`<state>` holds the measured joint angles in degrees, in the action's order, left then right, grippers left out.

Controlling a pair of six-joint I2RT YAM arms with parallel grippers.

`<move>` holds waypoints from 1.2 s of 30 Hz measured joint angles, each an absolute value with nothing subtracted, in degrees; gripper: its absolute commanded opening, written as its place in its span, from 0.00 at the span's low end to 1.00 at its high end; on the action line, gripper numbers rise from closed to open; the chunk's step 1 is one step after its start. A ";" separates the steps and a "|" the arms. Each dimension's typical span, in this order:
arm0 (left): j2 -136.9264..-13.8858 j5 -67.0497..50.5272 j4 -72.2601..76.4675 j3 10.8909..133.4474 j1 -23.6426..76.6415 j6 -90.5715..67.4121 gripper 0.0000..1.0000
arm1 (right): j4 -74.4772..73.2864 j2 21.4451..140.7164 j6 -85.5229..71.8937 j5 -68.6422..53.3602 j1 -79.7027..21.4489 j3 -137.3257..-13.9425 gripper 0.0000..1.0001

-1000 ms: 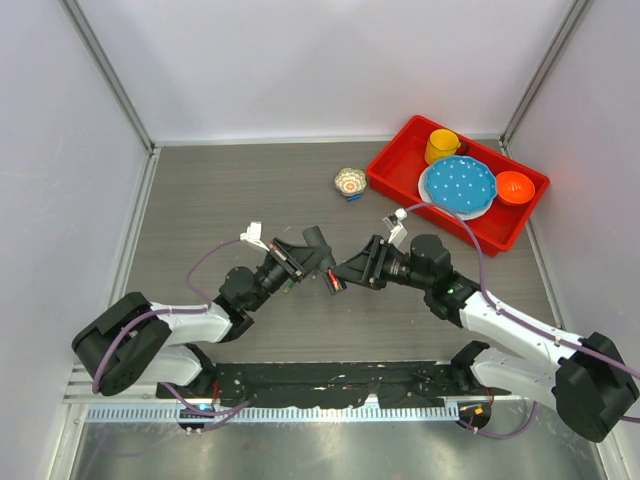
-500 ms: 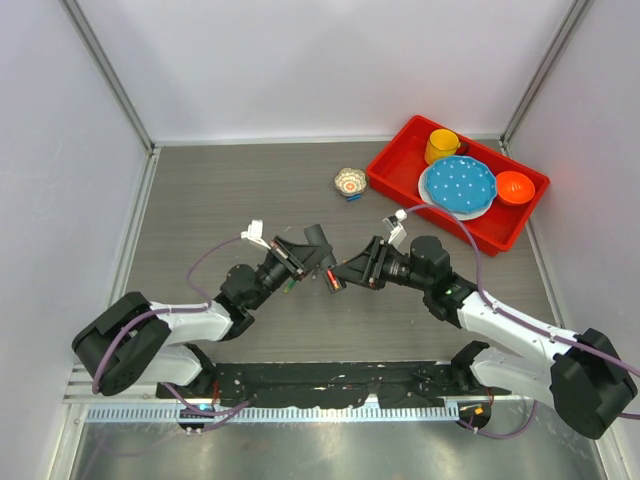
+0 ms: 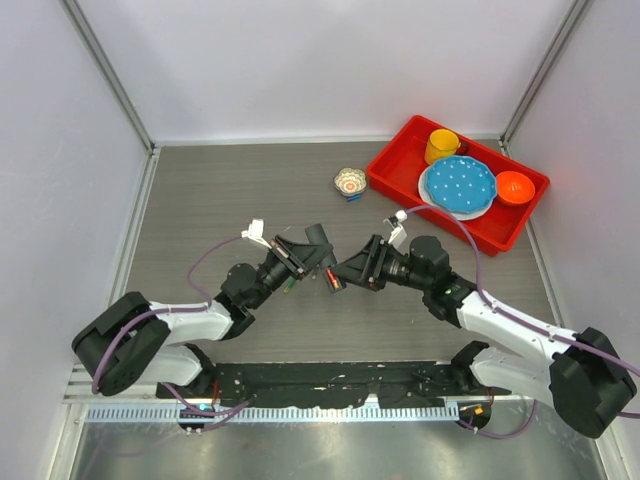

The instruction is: Load the batteries into the remote control

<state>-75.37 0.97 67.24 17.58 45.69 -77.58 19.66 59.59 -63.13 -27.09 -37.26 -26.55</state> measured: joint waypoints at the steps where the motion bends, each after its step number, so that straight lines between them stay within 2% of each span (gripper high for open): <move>1: -75.37 0.97 67.24 17.58 45.69 -77.58 0.00 | 19.49 59.55 -63.22 -27.05 -37.23 -26.55 0.61; 10: -75.31 1.06 67.29 17.58 45.76 -77.56 0.00 | 16.69 57.36 -62.85 -27.31 -37.12 -26.68 0.60; 23: -74.85 1.39 66.48 17.58 45.80 -77.10 0.00 | 16.03 57.45 -61.54 -29.78 -36.99 -26.68 0.46; 36: -74.83 2.57 64.71 17.58 45.80 -75.96 0.00 | 16.80 59.31 -61.63 -29.19 -37.28 -26.74 0.39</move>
